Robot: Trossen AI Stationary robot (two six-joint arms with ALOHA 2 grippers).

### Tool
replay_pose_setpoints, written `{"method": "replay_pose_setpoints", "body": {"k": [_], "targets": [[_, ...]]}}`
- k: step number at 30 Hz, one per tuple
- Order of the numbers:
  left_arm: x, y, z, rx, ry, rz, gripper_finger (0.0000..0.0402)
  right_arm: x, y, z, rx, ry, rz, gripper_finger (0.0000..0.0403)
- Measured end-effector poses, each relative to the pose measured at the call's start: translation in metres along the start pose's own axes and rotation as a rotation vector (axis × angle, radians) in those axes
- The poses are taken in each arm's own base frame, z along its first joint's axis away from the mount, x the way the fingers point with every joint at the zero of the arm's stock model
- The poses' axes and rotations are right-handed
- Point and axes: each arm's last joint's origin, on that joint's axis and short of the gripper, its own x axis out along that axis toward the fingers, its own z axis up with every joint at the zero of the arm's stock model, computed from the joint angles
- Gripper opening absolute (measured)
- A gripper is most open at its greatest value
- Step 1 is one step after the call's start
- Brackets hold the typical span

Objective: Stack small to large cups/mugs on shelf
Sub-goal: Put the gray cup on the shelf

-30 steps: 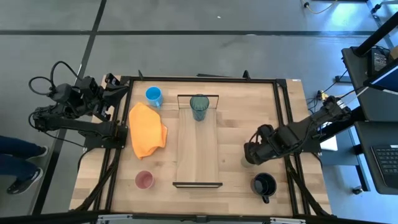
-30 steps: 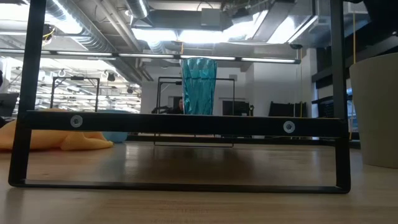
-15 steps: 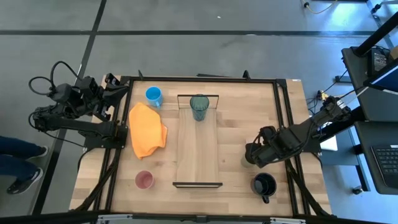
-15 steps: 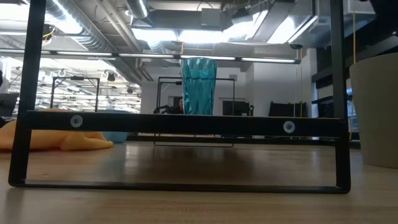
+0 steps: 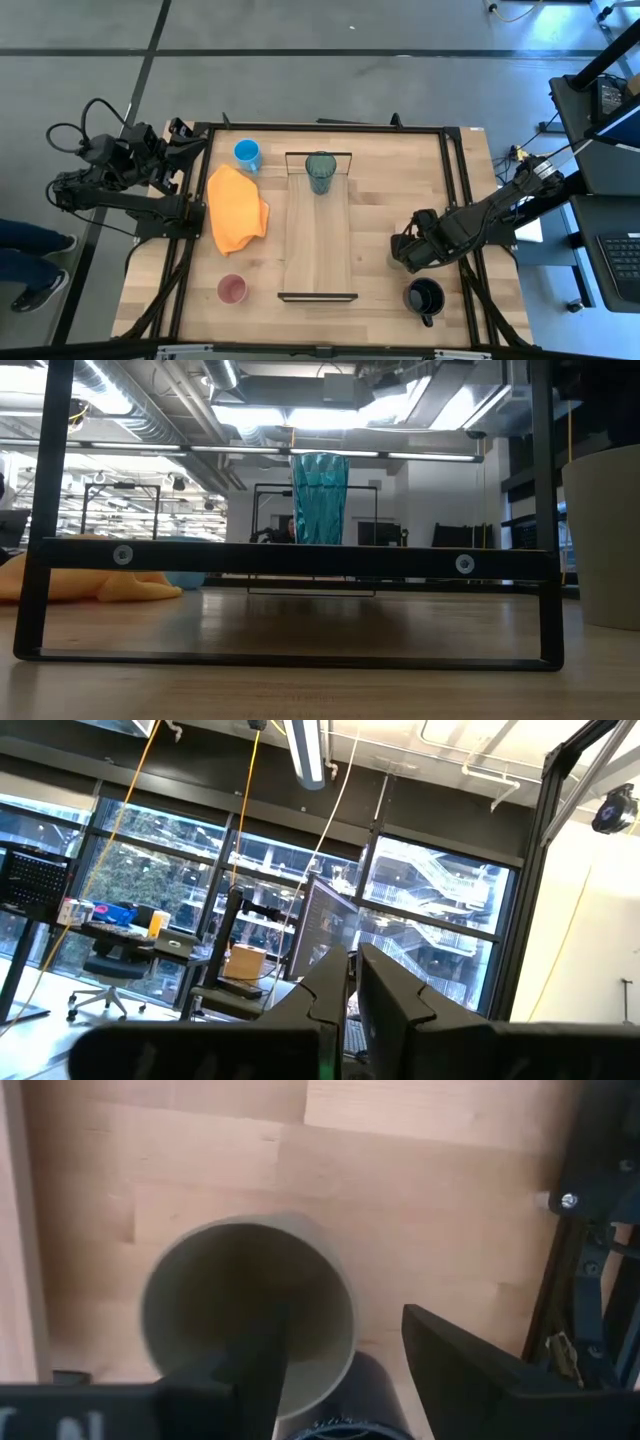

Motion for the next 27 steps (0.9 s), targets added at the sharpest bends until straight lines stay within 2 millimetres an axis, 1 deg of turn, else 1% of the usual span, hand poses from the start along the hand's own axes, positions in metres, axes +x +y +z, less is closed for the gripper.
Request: {"method": "replay_pose_setpoints", "body": {"k": [6,12,17,27], "targets": [[0.000,0.000,0.000,0.000,-0.001,0.000,0.0022,0.014,-0.002,-0.001,0.006,-0.003,-0.007,0.0197],[0.000,0.000,0.000,0.000,0.000,0.000,0.0022,0.021,-0.001,-0.002,0.030,0.002,0.011,0.0193],[0.000,0.000,0.000,0.000,0.000,0.000,0.0022,0.025,-0.002,-0.002,0.029,0.000,0.006,0.0164],[0.000,0.000,0.000,0.000,0.000,0.000,0.0022,0.025,0.000,-0.002,0.029,-0.008,0.022,0.0103]]}}
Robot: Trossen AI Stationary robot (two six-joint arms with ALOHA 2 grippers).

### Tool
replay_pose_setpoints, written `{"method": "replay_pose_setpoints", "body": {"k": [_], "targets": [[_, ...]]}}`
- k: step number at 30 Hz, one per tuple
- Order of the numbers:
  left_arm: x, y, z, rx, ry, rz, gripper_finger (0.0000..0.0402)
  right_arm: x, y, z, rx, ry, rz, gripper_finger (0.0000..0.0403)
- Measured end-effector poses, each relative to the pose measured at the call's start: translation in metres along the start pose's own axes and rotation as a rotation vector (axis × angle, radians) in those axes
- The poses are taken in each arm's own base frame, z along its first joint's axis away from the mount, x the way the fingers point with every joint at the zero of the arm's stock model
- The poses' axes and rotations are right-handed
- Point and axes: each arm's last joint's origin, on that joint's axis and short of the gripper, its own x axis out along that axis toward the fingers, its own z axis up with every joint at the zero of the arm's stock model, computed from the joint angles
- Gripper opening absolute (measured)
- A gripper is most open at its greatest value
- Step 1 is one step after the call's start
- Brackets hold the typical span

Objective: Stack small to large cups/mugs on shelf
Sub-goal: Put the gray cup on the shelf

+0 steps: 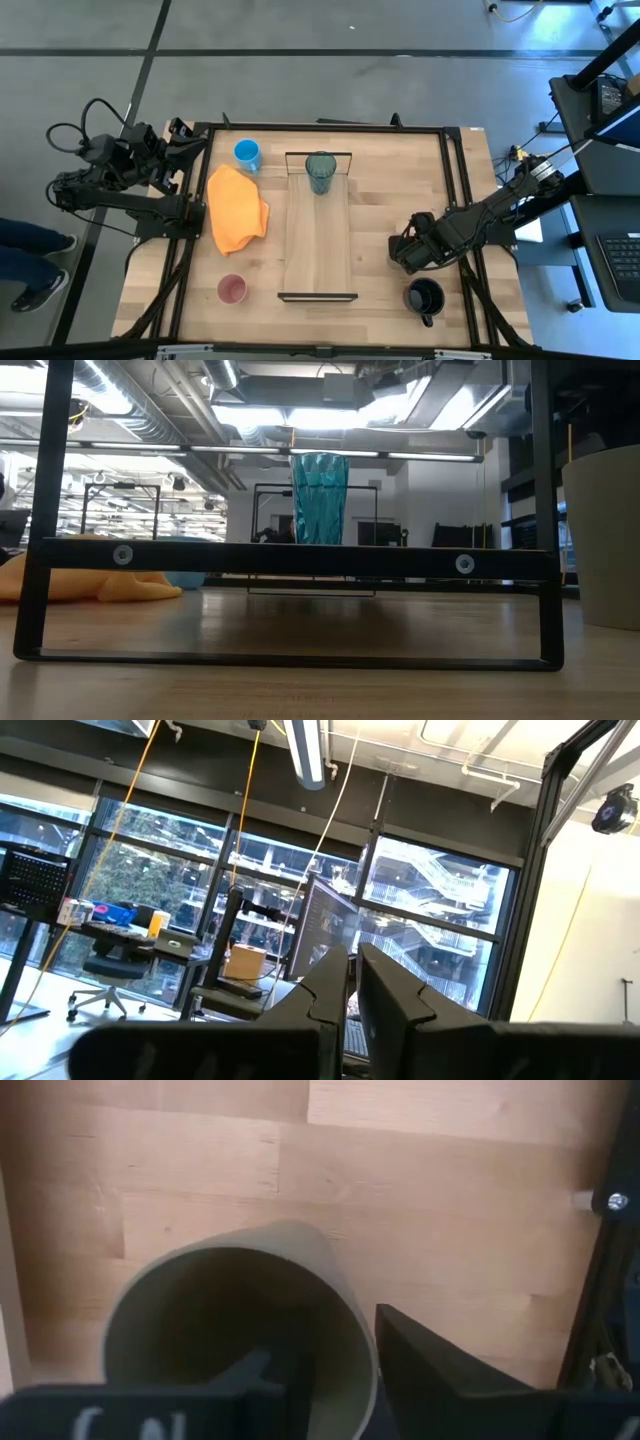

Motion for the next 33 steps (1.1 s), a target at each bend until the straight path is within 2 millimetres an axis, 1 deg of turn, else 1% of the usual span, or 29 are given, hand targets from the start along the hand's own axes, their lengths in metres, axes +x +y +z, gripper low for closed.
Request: {"method": "replay_pose_setpoints", "body": {"k": [8,17,25,28,33], "targets": [[0.0000,0.0000,0.0000,0.000,0.000,0.000,0.0022,0.0000,0.0007,-0.0004,0.001,0.004,0.008,0.0068],[0.0001,0.0000,-0.0001,0.000,0.000,0.000,0.0022,-0.0002,0.0023,-0.0008,0.003,0.005,0.026,0.0043],[0.0001,0.0000,-0.0001,0.000,0.000,0.000,0.0022,0.0003,0.0068,0.0030,0.009,0.013,0.045,0.0014],[0.0001,0.0000,-0.0001,0.000,0.000,0.000,0.0022,0.0004,0.0077,0.0047,0.011,-0.008,0.056,0.0010],[0.0000,0.0000,0.0000,0.000,0.000,0.000,0.0022,0.0005,0.0094,0.0076,0.019,-0.020,0.063,0.0017]]}}
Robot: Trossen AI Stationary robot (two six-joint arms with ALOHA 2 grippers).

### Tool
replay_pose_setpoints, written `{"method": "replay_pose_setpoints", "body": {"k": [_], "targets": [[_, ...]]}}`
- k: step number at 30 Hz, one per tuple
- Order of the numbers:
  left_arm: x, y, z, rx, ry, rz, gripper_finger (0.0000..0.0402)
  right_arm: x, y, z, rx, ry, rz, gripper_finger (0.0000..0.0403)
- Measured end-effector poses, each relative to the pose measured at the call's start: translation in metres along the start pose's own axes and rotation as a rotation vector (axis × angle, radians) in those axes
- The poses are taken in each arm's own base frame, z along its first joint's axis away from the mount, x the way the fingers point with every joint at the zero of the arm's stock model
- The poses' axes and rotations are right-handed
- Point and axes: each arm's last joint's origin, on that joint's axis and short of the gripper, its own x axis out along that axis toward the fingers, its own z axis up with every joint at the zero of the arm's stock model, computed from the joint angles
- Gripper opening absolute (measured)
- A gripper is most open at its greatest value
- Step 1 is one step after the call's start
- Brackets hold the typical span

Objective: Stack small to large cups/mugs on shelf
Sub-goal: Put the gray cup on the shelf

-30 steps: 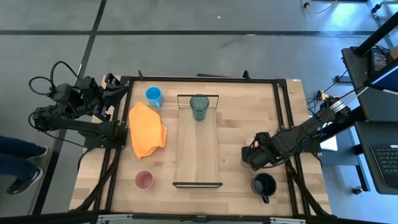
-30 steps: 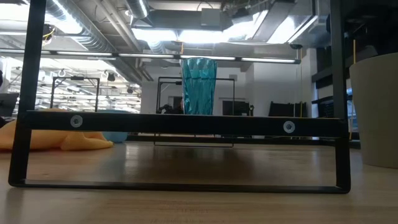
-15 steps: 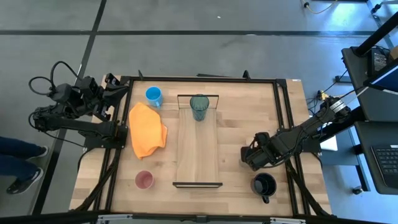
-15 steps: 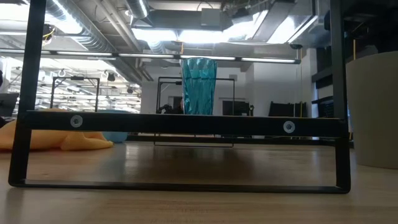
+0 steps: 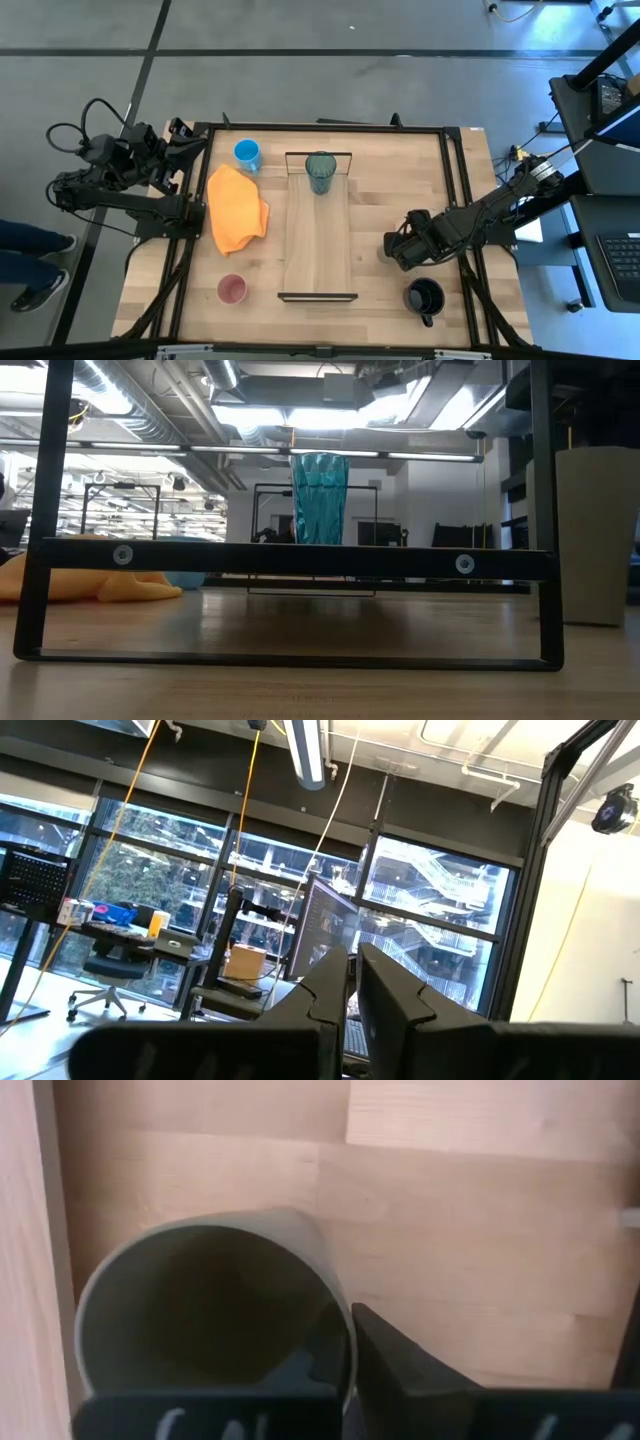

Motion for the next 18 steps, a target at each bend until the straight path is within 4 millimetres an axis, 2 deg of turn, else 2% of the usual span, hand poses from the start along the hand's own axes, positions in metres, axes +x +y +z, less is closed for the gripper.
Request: {"method": "replay_pose_setpoints", "body": {"k": [5,12,18], "targets": [[0.000,0.000,0.000,0.000,0.000,0.000,0.0022,-0.014,0.009,0.008,-0.038,-0.007,0.027,0.0012],[0.000,0.000,0.000,0.000,0.000,0.000,0.0022,-0.048,0.022,0.030,-0.090,-0.059,0.060,0.0014],[0.000,0.000,0.000,0.000,0.000,0.000,0.0022,-0.071,0.034,0.049,-0.113,-0.055,0.132,0.0015]]}}
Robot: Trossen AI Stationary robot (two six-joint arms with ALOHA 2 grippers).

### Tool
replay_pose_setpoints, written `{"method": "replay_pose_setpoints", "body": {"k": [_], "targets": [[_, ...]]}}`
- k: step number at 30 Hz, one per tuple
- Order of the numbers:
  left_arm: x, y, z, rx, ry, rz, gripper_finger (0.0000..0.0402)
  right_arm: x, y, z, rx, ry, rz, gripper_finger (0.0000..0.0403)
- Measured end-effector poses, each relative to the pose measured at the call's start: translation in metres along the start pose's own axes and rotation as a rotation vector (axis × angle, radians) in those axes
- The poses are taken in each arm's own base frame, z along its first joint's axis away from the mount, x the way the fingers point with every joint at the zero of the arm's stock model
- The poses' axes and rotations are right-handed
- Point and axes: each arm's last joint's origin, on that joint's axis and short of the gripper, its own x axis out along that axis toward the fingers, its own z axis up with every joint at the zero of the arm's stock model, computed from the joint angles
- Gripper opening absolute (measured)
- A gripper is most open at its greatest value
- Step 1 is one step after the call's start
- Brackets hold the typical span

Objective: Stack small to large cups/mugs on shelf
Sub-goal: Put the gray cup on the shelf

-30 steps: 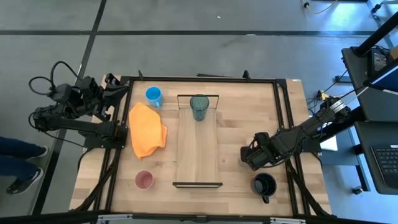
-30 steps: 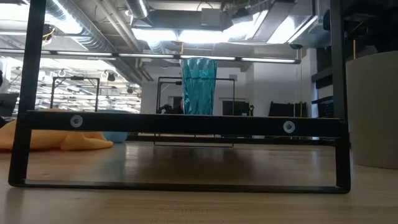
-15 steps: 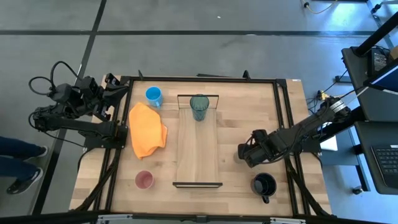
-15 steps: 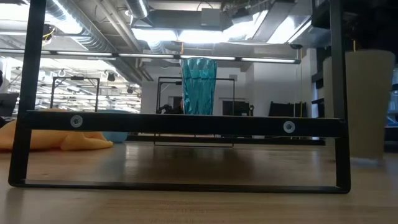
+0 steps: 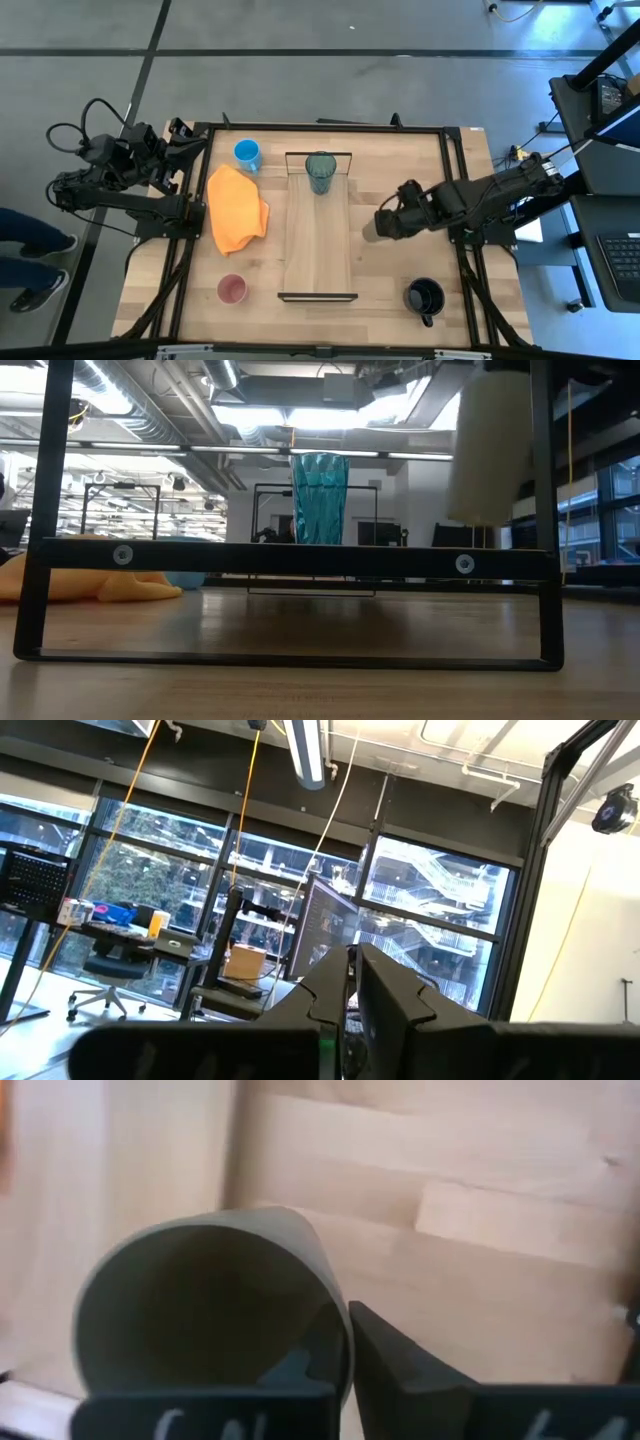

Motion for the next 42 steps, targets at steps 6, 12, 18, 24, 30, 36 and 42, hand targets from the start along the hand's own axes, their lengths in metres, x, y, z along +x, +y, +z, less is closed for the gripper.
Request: {"method": "replay_pose_setpoints", "body": {"k": [6,12,18,24,30,36,42], "targets": [[0.000,0.000,0.000,0.000,0.000,0.000,0.0022,-0.014,0.011,0.028,-0.049,-0.047,0.057,0.0015],[0.000,0.000,0.000,0.000,0.000,0.000,0.0022,-0.013,0.030,0.053,-0.140,-0.042,0.072,0.0015],[0.000,0.000,0.000,0.000,0.000,0.000,0.0022,-0.004,0.059,0.074,-0.267,-0.020,0.076,0.0016],[0.000,0.000,0.000,0.000,0.000,0.000,0.0022,-0.001,0.084,0.095,-0.329,-0.033,0.097,0.0016],[0.000,0.000,0.000,0.000,0.000,0.000,0.0022,0.017,0.108,0.106,-0.391,0.025,0.103,0.0016],[0.000,0.000,0.000,0.000,0.000,0.000,0.0022,0.035,0.129,0.113,-0.444,0.060,0.101,0.0016],[0.000,0.000,0.000,0.000,0.000,0.000,0.0022,0.045,0.140,0.120,-0.473,0.075,0.076,0.0016]]}}
